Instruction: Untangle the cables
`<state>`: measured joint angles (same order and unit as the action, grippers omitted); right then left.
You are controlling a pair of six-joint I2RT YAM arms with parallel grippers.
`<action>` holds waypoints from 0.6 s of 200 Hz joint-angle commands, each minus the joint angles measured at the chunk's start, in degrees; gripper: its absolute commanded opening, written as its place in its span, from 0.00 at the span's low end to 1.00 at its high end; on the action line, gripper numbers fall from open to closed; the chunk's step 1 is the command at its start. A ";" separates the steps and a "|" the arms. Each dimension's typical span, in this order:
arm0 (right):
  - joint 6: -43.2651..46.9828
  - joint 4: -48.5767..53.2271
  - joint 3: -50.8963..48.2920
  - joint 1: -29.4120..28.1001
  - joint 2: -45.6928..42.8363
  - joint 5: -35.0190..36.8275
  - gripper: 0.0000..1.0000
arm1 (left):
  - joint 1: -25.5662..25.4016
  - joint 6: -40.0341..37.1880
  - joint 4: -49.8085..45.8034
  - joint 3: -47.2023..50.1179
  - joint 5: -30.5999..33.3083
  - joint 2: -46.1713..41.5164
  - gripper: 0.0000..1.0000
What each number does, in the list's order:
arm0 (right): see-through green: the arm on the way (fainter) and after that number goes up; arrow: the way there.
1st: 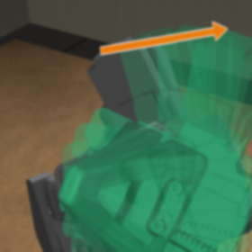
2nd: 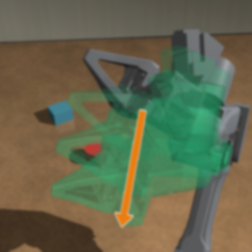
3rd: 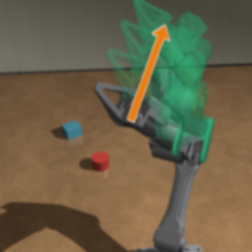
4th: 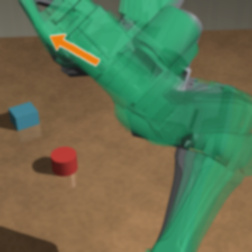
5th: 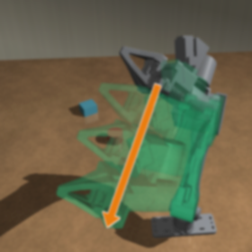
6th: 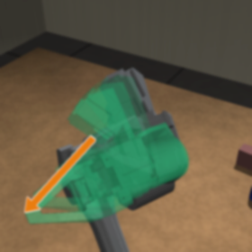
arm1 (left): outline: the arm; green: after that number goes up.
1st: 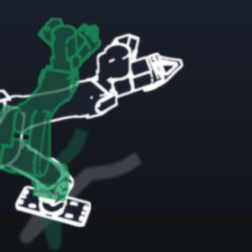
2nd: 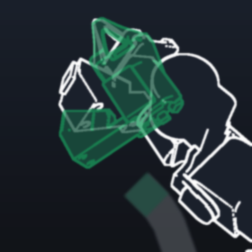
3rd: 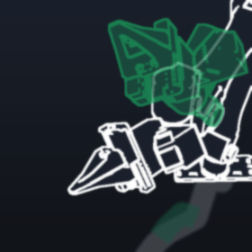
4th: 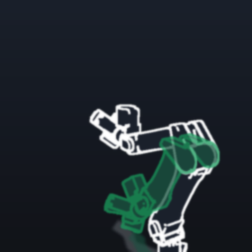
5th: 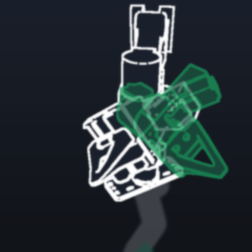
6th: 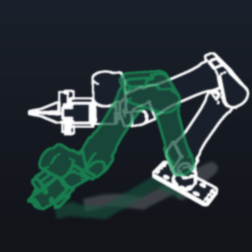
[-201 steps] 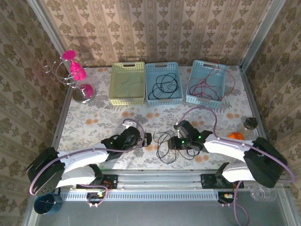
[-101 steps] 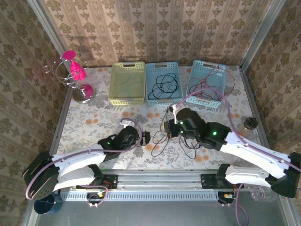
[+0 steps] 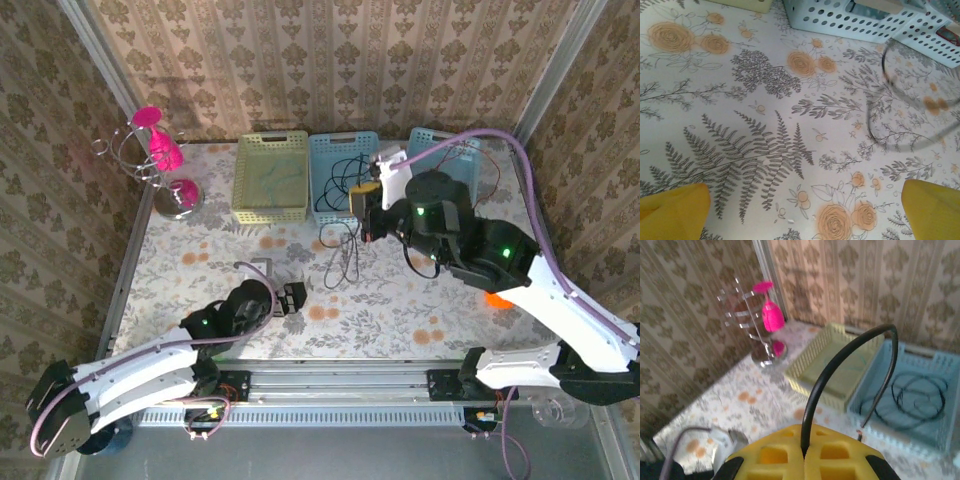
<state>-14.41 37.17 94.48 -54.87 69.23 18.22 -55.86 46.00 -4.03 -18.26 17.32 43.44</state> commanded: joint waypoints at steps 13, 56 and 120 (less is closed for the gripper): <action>6.52 3.23 11.43 -1.57 5.19 1.32 0.00 | -0.40 2.14 -1.09 2.01 1.57 -3.12 0.99; 10.52 4.32 21.58 -2.52 10.11 2.14 0.00 | -0.41 2.41 -2.34 3.05 1.90 -5.69 0.99; 18.53 3.75 36.84 -1.43 19.59 6.09 0.00 | -0.50 3.86 -5.27 5.63 2.44 -12.20 0.99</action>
<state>-1.17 41.56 125.95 -57.04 86.11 21.10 -55.94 48.36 -6.02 -13.78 18.28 34.02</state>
